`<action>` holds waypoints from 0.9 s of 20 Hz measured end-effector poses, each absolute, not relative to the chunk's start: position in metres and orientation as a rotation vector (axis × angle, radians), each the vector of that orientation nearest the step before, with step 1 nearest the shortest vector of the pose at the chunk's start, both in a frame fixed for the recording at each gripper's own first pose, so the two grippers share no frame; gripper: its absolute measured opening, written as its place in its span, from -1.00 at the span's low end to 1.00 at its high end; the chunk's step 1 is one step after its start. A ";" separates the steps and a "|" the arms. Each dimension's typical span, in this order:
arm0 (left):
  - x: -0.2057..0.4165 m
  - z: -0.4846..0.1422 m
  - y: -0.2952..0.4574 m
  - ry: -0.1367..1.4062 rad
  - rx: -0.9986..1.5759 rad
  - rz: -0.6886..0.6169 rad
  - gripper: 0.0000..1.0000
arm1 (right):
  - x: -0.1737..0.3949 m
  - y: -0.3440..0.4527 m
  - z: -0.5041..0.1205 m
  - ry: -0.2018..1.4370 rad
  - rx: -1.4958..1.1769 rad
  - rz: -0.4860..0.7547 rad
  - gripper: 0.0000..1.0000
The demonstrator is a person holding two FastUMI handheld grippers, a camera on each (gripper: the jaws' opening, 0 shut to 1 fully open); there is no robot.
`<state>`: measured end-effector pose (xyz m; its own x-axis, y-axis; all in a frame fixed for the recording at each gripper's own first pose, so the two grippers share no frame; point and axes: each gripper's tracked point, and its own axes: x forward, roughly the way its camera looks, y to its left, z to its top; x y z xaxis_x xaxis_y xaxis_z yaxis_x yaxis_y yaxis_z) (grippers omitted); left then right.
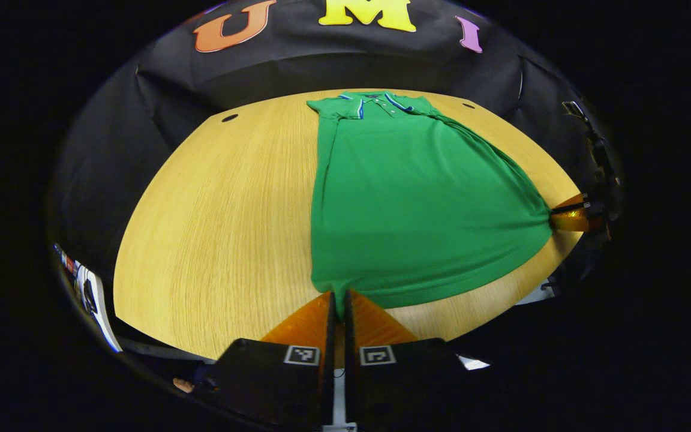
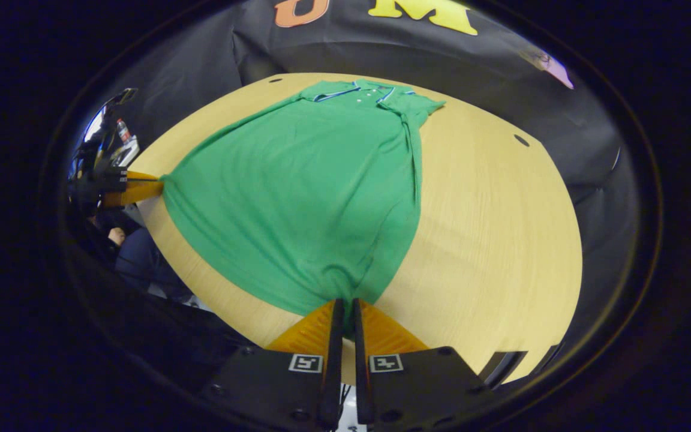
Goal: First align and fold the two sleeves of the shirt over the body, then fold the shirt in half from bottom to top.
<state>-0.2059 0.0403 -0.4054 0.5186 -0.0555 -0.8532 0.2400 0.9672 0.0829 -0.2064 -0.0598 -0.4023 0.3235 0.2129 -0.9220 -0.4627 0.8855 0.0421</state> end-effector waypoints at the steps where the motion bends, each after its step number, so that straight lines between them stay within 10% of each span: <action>1: -0.207 -0.405 0.042 1.019 0.211 -0.180 -0.86 | -0.205 -0.060 -0.403 1.179 -0.233 0.450 -0.75; 18: -0.133 -0.345 0.031 0.900 0.113 -0.285 -0.94 | -0.117 -0.043 -0.332 1.078 0.010 0.420 -0.90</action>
<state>-0.1331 0.0306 -0.3454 0.5868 -0.1971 -0.7854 0.2915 0.9563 -0.0221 -0.1171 -0.0433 -0.3318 0.4026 0.3372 -0.8510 -0.3273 0.9212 0.2102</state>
